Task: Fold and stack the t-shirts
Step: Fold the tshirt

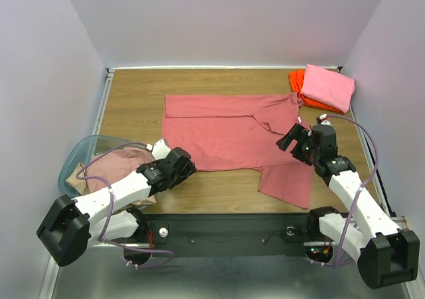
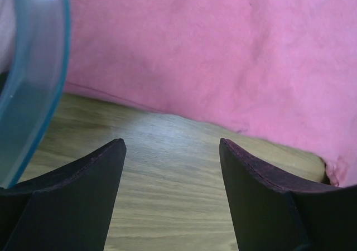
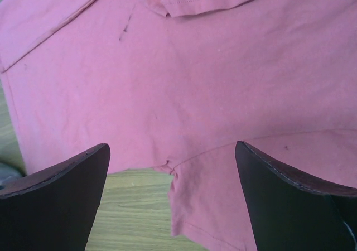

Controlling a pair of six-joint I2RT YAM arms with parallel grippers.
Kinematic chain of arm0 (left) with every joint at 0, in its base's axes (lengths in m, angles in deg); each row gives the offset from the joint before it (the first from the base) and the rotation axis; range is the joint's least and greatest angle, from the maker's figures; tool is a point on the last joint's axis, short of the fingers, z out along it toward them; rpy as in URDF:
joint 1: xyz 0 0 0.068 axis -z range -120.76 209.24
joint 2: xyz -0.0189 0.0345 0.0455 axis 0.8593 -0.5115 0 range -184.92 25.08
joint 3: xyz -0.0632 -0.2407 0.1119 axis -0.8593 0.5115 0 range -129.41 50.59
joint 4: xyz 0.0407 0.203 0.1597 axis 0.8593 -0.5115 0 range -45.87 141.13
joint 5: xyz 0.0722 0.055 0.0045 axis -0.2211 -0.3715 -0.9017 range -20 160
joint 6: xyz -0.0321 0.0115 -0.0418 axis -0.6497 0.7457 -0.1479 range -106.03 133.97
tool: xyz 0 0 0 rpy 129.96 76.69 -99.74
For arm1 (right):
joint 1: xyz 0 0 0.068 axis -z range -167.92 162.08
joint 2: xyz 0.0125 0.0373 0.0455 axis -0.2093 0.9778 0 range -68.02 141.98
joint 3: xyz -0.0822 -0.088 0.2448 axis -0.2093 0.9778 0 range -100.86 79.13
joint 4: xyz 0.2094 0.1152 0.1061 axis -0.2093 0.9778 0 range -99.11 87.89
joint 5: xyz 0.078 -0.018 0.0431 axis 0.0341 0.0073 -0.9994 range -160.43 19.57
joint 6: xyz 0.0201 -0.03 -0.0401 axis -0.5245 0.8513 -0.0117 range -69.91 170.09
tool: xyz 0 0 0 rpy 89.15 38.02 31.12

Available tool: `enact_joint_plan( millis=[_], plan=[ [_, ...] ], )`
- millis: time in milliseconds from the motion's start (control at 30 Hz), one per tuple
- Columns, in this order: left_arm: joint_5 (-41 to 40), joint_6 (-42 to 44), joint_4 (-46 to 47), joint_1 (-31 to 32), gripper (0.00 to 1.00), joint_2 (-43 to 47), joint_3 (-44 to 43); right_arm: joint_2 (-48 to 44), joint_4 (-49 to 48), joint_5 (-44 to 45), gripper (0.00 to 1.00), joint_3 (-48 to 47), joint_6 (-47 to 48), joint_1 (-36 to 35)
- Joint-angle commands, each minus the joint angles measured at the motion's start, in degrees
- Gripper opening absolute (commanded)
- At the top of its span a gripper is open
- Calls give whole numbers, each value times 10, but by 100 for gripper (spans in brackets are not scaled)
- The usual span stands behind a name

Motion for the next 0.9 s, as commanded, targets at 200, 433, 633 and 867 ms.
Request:
enact_joint_plan(
  millis=[200, 433, 633, 867],
  plan=[
    [-147, -82, -158, -40, 86, 86, -5, 1, -9, -17, 100, 9, -11, 1],
    [-105, 50, -44, -178, 88, 59, 14, 0, 1, -8, 100, 12, -8, 1],
    [-97, 130, 43, -221, 88, -50, -45, -3, 7, -5, 100, 8, -8, 2],
    [-82, 194, 82, -283, 88, -191, -163, 2, 15, 4, 100, 2, -5, 1]
  ],
)
